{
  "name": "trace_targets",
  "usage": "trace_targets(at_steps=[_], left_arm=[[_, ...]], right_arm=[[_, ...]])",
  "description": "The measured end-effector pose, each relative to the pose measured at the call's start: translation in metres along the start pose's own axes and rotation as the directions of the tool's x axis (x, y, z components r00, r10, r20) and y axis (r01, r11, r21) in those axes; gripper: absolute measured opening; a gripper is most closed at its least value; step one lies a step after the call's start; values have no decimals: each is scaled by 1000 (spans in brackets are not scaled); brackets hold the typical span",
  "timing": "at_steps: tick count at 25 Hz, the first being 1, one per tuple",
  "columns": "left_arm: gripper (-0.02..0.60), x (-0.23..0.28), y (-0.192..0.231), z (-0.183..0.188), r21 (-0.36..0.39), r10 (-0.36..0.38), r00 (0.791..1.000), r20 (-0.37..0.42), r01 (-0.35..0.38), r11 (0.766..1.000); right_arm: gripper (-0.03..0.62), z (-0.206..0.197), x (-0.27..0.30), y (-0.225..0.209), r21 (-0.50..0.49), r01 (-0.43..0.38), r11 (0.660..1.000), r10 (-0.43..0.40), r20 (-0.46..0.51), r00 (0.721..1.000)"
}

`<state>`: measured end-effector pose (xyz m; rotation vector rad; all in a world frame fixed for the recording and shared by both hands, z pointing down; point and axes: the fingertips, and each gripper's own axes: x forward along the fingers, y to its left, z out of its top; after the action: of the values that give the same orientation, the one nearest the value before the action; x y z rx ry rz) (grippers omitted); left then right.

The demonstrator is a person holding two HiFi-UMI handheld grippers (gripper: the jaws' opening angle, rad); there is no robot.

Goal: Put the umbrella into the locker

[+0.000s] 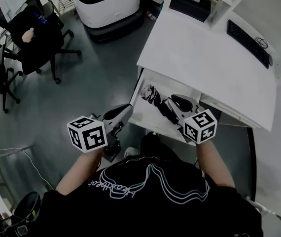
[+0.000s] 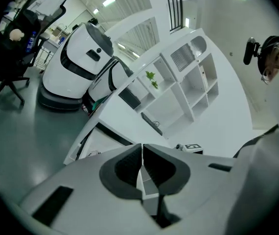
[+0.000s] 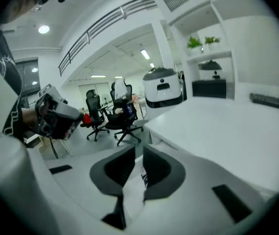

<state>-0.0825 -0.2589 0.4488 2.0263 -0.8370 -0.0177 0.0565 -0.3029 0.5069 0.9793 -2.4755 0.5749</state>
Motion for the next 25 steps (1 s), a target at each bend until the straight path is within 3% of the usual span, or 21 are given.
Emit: trace_targets(at_steps=[1, 5, 10, 13, 19, 25], left_arm=[[12, -1, -6, 3, 21, -12, 1000, 4, 12, 1000], [12, -6, -38, 10, 115, -64, 998, 12, 62, 991], [12, -10, -86, 10, 216, -158, 987, 12, 152, 964], [12, -16, -107, 10, 291, -188, 982, 12, 176, 940], [12, -25, -136, -3, 450, -222, 975, -23, 208, 868], [12, -40, -151, -8, 477, -237, 971, -18, 216, 852]], right_arm=[[18, 13, -11, 6, -24, 15, 1000, -14, 43, 999], [3, 49, -56, 32, -90, 62, 994, -46, 171, 984], [3, 73, -109, 53, 44, 37, 998, -49, 308, 950], [3, 81, -128, 73, 32, 25, 999, -34, 336, 941], [3, 88, -148, 109, 19, -20, 1000, 11, 382, 924], [3, 85, -156, 130, 26, -29, 999, 15, 417, 909]])
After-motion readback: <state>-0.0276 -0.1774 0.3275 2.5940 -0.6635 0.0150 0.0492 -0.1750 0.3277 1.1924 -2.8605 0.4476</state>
